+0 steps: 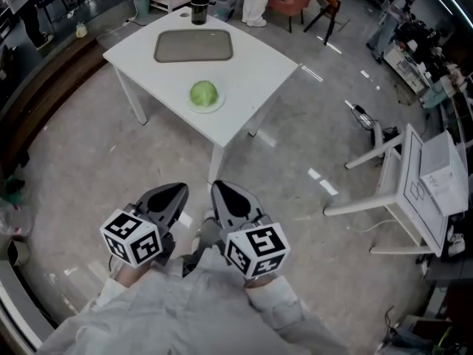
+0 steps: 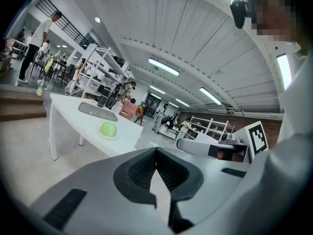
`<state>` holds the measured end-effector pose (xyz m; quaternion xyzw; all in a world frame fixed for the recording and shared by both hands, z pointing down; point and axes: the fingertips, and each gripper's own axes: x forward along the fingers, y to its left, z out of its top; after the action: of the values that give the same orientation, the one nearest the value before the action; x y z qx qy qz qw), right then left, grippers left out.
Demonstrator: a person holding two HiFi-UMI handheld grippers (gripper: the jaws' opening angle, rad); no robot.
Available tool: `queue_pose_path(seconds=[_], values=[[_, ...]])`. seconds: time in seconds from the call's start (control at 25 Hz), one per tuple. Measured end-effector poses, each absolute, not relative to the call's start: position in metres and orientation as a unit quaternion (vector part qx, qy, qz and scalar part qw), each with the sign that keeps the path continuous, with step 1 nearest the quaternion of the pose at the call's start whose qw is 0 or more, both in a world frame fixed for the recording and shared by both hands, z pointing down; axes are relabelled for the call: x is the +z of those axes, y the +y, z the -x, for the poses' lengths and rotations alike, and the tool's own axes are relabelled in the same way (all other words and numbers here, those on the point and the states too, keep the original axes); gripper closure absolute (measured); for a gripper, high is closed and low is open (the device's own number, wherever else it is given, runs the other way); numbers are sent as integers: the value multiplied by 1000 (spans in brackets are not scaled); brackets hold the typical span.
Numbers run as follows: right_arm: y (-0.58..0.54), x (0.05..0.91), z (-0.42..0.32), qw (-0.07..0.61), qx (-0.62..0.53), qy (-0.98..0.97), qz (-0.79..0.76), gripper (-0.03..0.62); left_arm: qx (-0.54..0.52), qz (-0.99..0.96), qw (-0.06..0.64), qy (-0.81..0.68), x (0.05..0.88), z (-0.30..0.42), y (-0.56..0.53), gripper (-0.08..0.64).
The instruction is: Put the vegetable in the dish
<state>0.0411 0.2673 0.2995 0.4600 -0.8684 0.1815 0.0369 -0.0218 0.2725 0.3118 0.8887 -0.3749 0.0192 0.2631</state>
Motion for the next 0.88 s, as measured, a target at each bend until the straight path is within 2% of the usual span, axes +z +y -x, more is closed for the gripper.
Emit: queue_pose_path(seconds=[0.88], values=[[102, 298, -42, 19, 171, -894, -415, 578, 27, -873, 264, -409, 317, 20, 114, 552]])
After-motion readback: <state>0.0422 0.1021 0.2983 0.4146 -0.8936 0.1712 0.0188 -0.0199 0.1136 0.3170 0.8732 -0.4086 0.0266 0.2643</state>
